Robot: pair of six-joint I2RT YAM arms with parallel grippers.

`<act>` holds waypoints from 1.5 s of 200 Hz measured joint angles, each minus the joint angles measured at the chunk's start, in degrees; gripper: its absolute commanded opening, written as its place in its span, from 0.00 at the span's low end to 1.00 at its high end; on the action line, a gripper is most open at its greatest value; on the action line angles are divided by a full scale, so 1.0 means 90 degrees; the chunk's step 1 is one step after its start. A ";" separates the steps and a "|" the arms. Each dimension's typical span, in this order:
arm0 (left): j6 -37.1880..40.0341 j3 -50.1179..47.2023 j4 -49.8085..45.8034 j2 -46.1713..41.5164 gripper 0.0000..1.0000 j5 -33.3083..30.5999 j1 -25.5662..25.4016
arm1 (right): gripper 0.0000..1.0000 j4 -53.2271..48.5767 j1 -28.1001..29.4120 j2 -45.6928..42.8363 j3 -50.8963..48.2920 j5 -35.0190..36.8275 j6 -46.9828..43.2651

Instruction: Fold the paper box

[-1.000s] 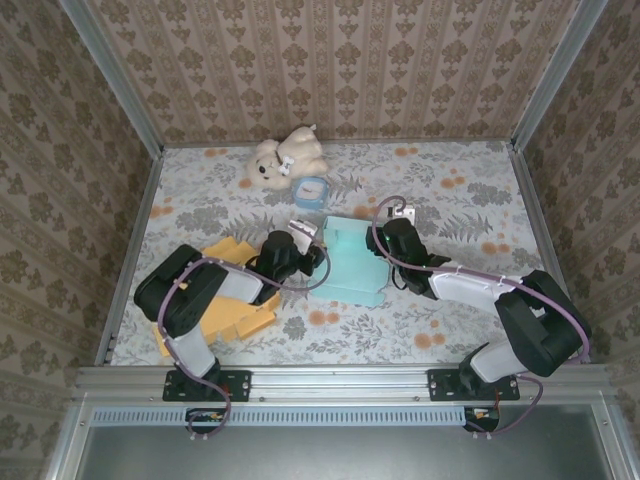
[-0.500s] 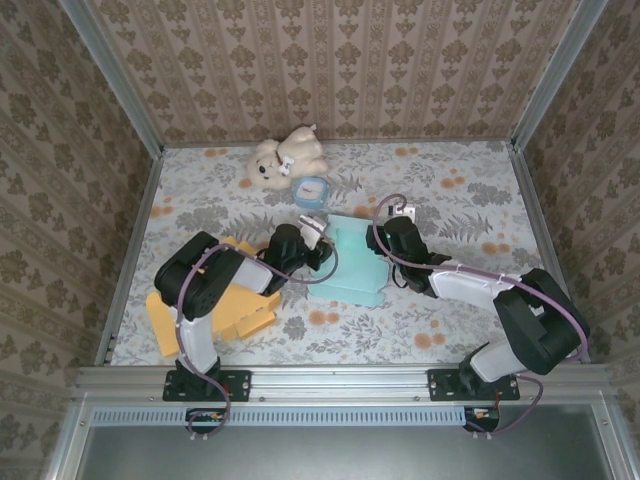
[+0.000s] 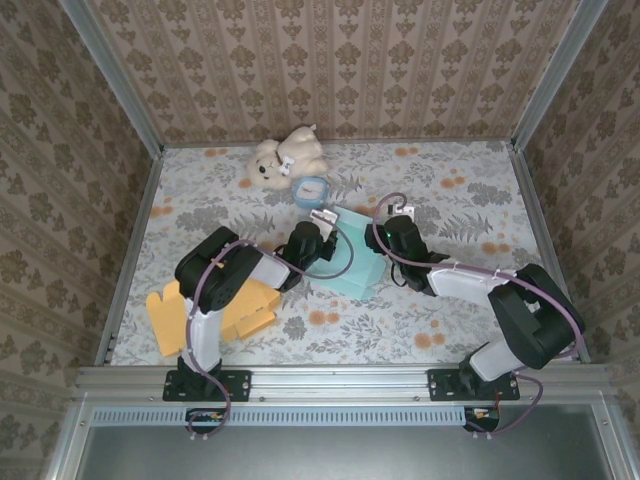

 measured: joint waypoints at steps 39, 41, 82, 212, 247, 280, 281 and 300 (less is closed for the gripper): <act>-0.0313 0.0396 -0.0435 0.0138 0.00 -0.1107 -0.0347 | 0.56 0.0381 -0.0010 0.0083 -0.0129 -0.0024 0.0248; -0.0328 0.0418 -0.0474 0.0138 0.00 -0.1183 -0.0369 | 0.56 0.0403 -0.0010 0.0083 -0.0141 -0.0019 0.0267; -0.0508 0.0668 -0.0908 0.0141 0.00 -0.2074 -0.0610 | 0.56 0.0588 -0.0027 0.0083 -0.0233 0.0022 0.0508; -0.0682 0.0180 -0.1763 -0.1197 0.44 -0.1559 -0.0595 | 0.57 0.0610 -0.0012 0.0136 -0.0245 0.0180 0.0930; -0.1258 -0.0036 -0.2669 -0.1996 0.47 -0.1520 -0.0624 | 0.57 0.0607 -0.0012 0.0136 -0.0245 0.0187 0.0979; -0.2113 -0.0690 -0.3393 -0.2635 0.52 -0.1248 -0.0478 | 0.57 0.0614 -0.0012 0.0175 -0.0236 0.0202 0.0981; -0.2132 -0.0712 -0.3402 -0.2650 0.52 -0.1229 -0.0474 | 0.57 0.0614 -0.0012 0.0180 -0.0236 0.0202 0.0981; -0.2531 -0.1180 -0.3633 -0.2856 0.55 -0.0947 -0.0333 | 0.57 0.0675 -0.0012 0.0272 -0.0185 0.0231 0.0984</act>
